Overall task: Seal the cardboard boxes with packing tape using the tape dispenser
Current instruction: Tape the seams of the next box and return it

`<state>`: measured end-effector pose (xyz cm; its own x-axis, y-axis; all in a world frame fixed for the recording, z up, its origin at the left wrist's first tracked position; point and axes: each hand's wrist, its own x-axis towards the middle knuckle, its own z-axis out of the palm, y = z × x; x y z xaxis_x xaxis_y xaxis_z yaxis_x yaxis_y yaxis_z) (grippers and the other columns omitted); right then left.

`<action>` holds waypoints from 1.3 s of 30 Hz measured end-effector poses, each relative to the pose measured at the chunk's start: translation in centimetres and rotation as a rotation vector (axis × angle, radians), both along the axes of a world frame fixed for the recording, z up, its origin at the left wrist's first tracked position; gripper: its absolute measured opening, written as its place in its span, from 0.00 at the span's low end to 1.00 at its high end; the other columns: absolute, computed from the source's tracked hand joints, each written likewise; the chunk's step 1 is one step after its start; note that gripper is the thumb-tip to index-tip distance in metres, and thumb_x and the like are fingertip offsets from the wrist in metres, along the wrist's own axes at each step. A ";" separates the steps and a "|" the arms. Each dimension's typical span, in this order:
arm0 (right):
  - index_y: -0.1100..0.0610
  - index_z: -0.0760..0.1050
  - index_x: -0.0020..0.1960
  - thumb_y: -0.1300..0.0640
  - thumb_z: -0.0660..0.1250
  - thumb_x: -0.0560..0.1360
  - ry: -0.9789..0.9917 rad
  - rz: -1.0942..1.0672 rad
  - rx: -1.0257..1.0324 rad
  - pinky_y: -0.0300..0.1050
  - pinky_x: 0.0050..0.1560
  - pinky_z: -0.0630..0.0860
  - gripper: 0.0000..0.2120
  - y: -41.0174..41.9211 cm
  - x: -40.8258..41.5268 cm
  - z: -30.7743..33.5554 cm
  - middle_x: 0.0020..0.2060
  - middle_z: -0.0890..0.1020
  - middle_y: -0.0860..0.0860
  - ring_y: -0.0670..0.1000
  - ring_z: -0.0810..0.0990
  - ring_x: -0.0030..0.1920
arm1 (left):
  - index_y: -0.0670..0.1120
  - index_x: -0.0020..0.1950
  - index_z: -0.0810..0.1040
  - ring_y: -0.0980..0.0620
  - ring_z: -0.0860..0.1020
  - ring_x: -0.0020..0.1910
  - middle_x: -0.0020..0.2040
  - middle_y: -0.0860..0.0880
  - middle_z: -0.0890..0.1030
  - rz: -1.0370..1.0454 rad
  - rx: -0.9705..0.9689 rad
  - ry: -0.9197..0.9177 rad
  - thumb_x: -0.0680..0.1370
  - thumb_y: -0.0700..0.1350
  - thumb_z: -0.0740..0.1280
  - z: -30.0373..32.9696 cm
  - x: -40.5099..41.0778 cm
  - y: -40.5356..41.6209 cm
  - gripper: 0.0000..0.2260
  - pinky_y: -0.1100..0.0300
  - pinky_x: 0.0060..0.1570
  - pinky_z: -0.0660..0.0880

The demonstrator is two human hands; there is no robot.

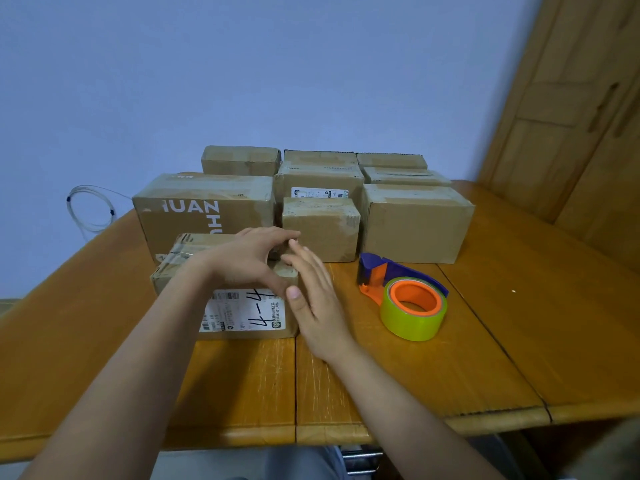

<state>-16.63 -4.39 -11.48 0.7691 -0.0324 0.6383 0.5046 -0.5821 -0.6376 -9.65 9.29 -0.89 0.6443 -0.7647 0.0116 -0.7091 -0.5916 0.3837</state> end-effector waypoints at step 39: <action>0.47 0.70 0.70 0.43 0.62 0.77 0.329 0.210 -0.613 0.52 0.68 0.64 0.22 -5.1 -4.6 9.3 0.67 0.69 0.43 0.43 0.58 0.68 | 0.68 0.71 0.54 0.64 0.35 0.74 0.78 0.60 0.43 -0.100 -0.113 0.222 0.63 0.67 0.58 -0.6 -4.2 2.7 0.36 0.47 0.72 0.29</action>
<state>-21.18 -9.53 -2.15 0.8752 0.4263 0.2288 0.4831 -0.7954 -0.3659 -13.88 11.94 -1.47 0.5619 -0.8266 -0.0328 -0.6530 -0.4675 0.5959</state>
